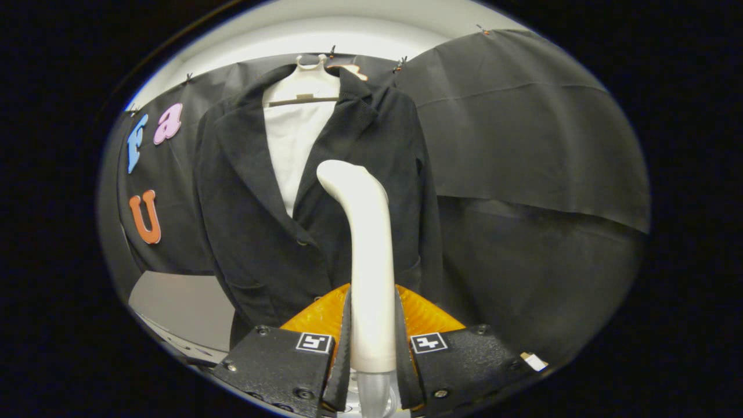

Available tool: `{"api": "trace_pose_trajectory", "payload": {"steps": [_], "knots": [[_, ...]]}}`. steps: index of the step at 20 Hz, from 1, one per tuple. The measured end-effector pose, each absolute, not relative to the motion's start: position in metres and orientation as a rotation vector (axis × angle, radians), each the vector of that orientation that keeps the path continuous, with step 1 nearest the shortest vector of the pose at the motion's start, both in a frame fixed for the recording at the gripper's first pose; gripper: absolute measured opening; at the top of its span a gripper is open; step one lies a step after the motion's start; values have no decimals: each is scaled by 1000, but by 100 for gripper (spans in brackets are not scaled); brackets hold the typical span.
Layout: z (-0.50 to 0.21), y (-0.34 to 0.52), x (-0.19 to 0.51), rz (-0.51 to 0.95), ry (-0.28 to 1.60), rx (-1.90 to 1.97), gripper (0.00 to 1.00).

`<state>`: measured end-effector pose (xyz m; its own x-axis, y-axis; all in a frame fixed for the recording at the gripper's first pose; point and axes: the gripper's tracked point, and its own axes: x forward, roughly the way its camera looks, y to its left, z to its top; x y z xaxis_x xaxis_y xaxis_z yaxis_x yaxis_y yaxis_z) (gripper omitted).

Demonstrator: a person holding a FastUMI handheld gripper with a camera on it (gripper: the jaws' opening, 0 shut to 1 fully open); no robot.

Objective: Iron the clothes twice with a garment steamer, once on the left side and once on the right side.

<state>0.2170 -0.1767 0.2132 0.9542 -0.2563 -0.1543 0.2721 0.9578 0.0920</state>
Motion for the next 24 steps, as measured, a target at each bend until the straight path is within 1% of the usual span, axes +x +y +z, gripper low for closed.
{"api": "trace_pose_trajectory", "payload": {"steps": [12,24], "knots": [[144,-164,214,-252,258,80,36],[97,-167,209,-255,345,62,36]]}}
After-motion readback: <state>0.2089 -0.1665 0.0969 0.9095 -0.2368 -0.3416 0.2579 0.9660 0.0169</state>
